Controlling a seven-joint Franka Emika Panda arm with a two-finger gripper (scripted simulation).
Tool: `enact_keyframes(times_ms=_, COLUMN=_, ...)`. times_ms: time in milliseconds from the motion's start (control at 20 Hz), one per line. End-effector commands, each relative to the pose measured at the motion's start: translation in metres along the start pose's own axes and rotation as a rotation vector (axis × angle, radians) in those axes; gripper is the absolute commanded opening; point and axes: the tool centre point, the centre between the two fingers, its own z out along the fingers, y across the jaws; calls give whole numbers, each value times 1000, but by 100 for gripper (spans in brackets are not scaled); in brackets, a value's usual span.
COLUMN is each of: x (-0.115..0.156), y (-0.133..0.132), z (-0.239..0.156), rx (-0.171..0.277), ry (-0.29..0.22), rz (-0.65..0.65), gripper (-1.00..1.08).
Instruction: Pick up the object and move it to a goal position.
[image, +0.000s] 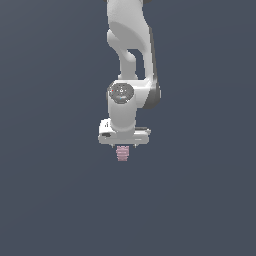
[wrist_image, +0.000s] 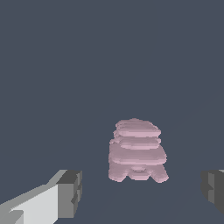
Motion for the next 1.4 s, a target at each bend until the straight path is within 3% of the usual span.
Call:
enact_keyframes(times_ms=0, x=3, y=4, z=9, rx=0, ry=6, rz=13, gripper=100)
enact_keyframes(times_ms=450, x=4, y=7, z=18, rx=-1, ry=7, rz=20, gripper=100)
enact_keyframes(times_ms=1150, x=5, y=8, z=66, rx=-1, ry=9, rz=21, gripper=100)
enact_keyframes(times_ms=1200, x=5, y=8, z=66, rx=-1, ry=9, rz=21, gripper=-100)
enact_keyframes(times_ms=1350, x=5, y=8, z=66, rx=-1, ry=9, rz=21, gripper=-100)
